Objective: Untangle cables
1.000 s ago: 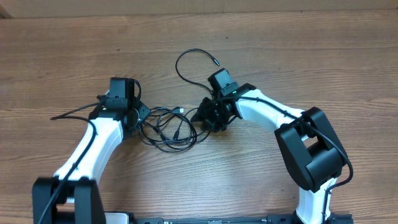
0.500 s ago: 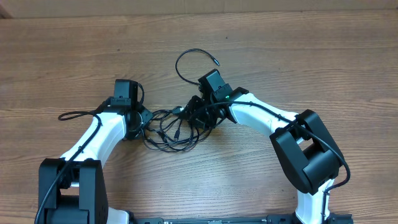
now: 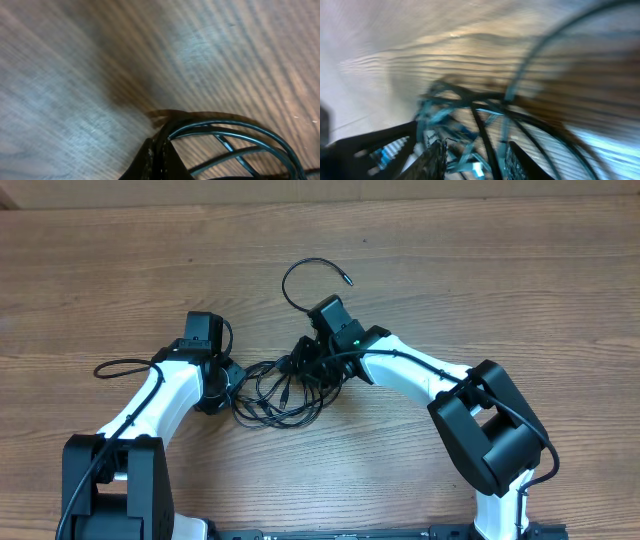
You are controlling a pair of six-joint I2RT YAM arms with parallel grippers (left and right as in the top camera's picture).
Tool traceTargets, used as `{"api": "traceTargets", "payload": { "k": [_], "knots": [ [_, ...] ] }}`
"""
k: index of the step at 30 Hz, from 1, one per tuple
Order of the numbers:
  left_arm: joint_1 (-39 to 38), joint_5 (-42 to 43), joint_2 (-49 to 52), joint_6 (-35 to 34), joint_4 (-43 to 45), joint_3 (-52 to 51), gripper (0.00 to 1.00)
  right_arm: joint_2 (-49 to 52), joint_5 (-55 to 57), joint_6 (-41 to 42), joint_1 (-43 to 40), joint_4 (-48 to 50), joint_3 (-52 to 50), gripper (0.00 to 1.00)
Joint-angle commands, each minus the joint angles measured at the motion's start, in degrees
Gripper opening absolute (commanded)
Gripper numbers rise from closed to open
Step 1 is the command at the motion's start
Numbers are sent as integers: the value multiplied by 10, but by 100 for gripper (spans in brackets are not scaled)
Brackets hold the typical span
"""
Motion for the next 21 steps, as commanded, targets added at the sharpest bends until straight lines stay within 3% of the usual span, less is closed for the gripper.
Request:
{"api": "traceTargets", "payload": {
  "k": [1, 6, 8, 17, 21],
  "knots": [
    [-4, -28, 7, -42, -13, 7, 4, -15, 55, 2, 5, -9, 6, 36],
    [-4, -37, 7, -42, -24, 7, 4, -15, 65, -34, 6, -3, 5, 38],
    [-4, -46, 7, -46, -29, 7, 5, -15, 83, -74, 6, -5, 5, 42],
    [-4, -44, 7, -45, -47, 7, 4, -14, 88, -263, 6, 20, 2, 43],
    [-4, -27, 7, -46, -49, 7, 4, -14, 94, -292, 6, 46, -6, 42]
  ]
}}
